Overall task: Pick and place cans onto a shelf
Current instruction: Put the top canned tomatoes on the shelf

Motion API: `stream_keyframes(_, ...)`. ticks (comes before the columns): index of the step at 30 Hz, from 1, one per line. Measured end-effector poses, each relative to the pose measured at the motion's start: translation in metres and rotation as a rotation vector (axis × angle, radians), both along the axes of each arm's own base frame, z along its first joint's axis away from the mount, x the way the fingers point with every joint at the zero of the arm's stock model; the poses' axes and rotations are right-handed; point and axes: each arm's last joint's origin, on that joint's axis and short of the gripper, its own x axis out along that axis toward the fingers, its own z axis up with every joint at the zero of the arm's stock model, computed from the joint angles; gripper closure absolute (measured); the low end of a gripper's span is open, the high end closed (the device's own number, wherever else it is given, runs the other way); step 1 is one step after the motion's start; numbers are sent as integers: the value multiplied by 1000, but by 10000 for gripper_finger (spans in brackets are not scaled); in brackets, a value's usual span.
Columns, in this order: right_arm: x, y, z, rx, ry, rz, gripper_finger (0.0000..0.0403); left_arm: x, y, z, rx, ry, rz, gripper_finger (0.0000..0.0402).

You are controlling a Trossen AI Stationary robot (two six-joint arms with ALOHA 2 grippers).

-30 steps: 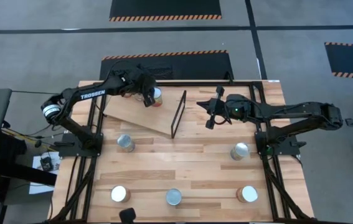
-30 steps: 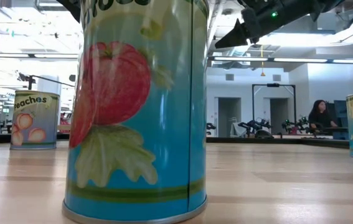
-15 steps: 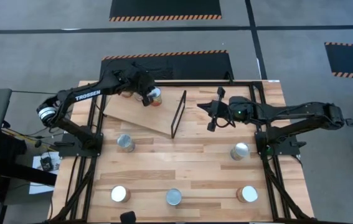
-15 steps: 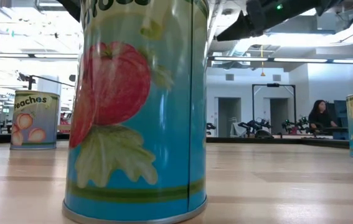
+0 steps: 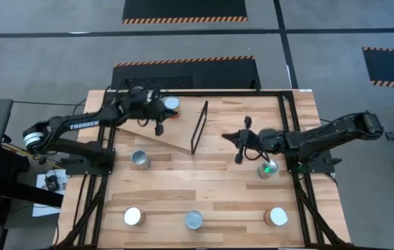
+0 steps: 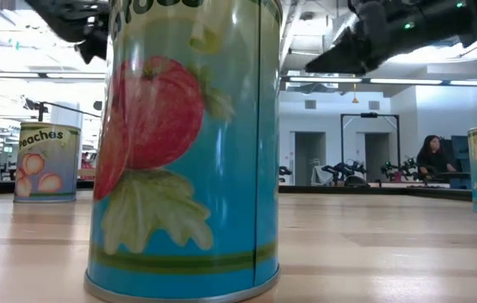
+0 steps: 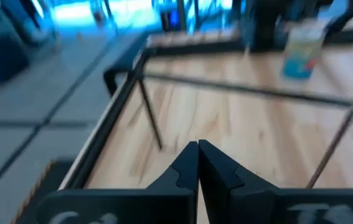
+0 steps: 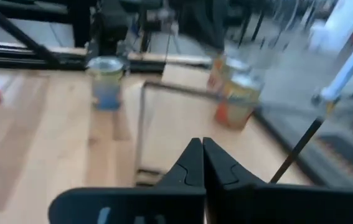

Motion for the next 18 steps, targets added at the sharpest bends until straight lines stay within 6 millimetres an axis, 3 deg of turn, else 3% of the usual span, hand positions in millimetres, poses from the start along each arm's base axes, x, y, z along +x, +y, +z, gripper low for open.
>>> stream_keyframes(9,-20,49,37,350,332,-105,396,-25,-36,-22,7,-288,-74,401)
stream_keyframes(18,-32,81,63,664,684,-484,341,-29,-40,-27,-35,-297,-73,401)
